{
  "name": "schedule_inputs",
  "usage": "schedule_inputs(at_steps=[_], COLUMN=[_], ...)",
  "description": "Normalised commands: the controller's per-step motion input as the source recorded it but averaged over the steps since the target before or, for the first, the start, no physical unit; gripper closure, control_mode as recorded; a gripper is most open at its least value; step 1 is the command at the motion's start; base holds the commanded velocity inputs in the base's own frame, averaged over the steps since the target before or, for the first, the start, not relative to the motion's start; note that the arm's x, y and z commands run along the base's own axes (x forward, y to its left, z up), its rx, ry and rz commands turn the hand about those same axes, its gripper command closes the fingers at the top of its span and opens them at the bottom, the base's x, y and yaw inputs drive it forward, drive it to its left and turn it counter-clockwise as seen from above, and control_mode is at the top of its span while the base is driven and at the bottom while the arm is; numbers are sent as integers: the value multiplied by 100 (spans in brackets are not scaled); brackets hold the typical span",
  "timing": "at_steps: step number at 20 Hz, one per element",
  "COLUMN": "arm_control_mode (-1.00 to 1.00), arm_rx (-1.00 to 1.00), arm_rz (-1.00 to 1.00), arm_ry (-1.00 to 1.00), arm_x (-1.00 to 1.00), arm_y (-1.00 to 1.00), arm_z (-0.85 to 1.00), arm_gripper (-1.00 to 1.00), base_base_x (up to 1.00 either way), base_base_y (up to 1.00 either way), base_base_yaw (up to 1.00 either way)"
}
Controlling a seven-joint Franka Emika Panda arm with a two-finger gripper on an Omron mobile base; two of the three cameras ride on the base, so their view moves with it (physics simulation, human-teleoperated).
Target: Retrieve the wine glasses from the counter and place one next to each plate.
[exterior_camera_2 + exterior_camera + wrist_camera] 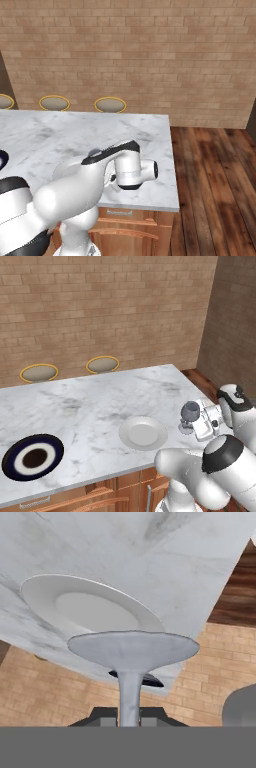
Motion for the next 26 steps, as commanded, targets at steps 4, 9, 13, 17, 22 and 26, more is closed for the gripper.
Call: schedule_inputs(at_steps=[4,9,13,17,22,26], arm_control_mode=[-100,-100,-100,-100,-100,-100], arm_rx=[0,0,0,0,0,0], arm_rz=[0,0,0,0,0,0], arm_ry=[0,0,0,0,0,0], arm_x=[10,18,32,32,26,21], arm_y=[0,0,0,0,0,0], arm_z=[-32,-22,-8,-3,-2,-6], arm_gripper=[100,100,100,100,100,100], base_base_x=[0,0,0,0,0,0], base_base_y=[0,0,0,0,0,0], base_base_yaw=[0,0,0,0,0,0])
